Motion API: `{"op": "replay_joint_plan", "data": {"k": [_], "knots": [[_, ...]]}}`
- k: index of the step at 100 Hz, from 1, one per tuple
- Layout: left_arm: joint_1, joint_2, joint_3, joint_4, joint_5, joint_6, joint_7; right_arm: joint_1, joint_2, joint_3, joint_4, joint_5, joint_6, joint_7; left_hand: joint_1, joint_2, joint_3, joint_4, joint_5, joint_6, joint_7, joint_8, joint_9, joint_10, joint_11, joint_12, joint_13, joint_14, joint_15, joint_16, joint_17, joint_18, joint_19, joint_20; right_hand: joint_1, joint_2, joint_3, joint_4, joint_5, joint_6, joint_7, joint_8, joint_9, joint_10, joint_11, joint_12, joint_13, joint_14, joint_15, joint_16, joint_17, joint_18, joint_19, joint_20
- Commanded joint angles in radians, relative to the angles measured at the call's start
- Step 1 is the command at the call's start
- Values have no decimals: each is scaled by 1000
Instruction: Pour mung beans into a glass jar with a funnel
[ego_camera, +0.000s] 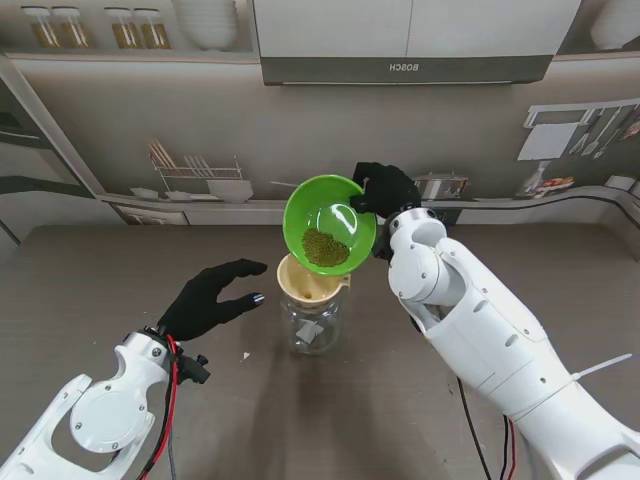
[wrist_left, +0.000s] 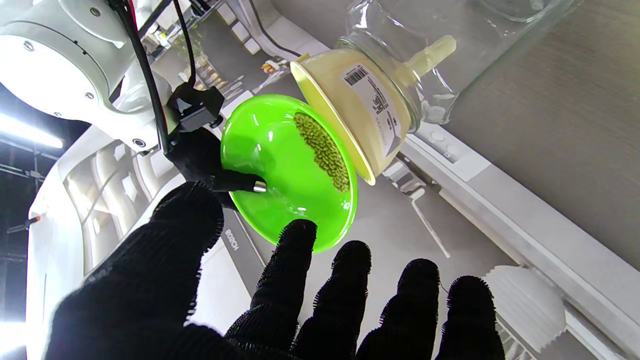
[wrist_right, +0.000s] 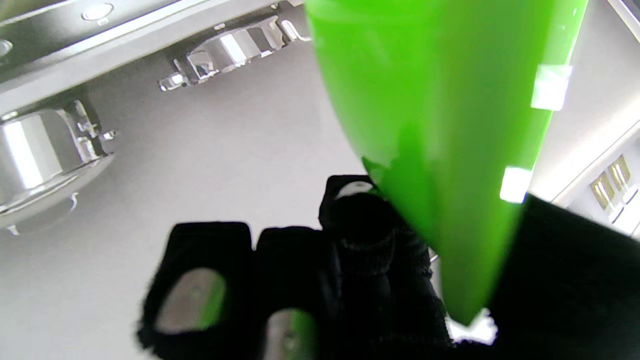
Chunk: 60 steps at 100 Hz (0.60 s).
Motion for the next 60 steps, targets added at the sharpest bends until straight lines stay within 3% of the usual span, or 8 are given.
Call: {"op": "replay_joint_plan", "data": {"k": [1, 60], "knots": [[1, 0, 4, -14, 9, -10, -15, -5, -4, -1, -19, -14, -14, 1, 23, 32, -16, 27, 2, -4, 0, 0, 5, -7, -9, -5, 3, -12, -12, 1, -11, -13, -31, 14, 47, 36, 80, 16, -5, -45, 31, 28, 97, 56, -25, -7, 28, -117, 98, 21, 56, -61, 141, 13], [7, 2, 15, -39, 77, -63, 13, -14, 3, -23, -22, -118, -98, -65, 11, 31, -11, 26, 2, -7, 1, 0, 13, -9, -7, -5, 5, -17, -10, -1, -4, -12, -31, 10, 38, 38, 83, 13, -12, -52, 40, 27, 95, 45, -24, -6, 28, -132, 96, 23, 56, -74, 141, 13]]}}
